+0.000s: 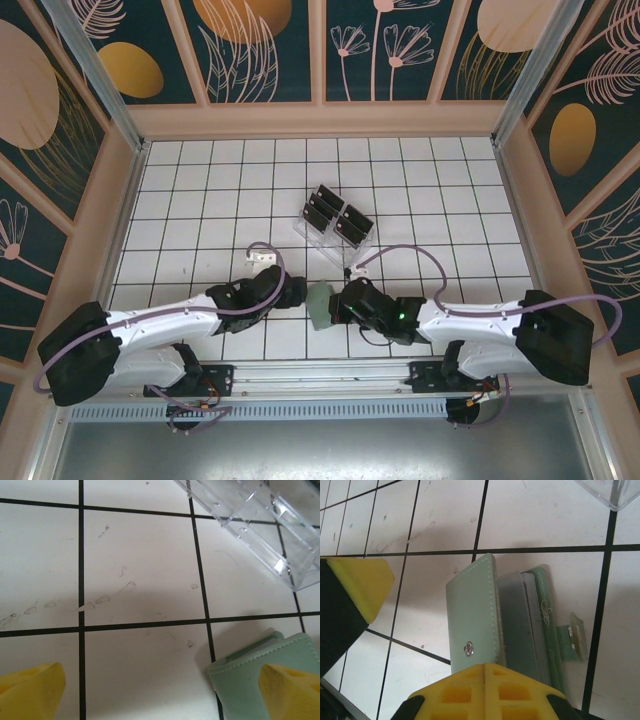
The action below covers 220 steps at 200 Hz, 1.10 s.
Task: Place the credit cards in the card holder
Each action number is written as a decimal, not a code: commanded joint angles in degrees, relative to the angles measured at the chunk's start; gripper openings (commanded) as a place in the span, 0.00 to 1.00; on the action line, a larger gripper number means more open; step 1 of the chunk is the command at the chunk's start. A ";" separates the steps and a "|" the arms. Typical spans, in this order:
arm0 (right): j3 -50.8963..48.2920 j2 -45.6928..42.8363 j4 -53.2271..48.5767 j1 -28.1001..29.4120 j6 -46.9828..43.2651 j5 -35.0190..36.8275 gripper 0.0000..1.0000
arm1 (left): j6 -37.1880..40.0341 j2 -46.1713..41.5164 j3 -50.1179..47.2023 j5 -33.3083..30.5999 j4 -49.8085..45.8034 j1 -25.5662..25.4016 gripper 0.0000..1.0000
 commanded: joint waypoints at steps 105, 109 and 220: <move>-2.79 9.45 11.03 -3.40 -1.26 -4.68 0.00 | 5.20 4.67 2.33 4.09 2.23 -0.92 0.99; -2.81 9.55 11.28 -3.40 -1.18 -4.76 0.00 | 5.17 4.90 2.42 4.10 2.40 -1.03 0.99; -2.91 6.01 10.68 -4.56 -1.64 -5.54 0.00 | 2.88 13.41 3.58 -0.64 1.22 -4.11 0.99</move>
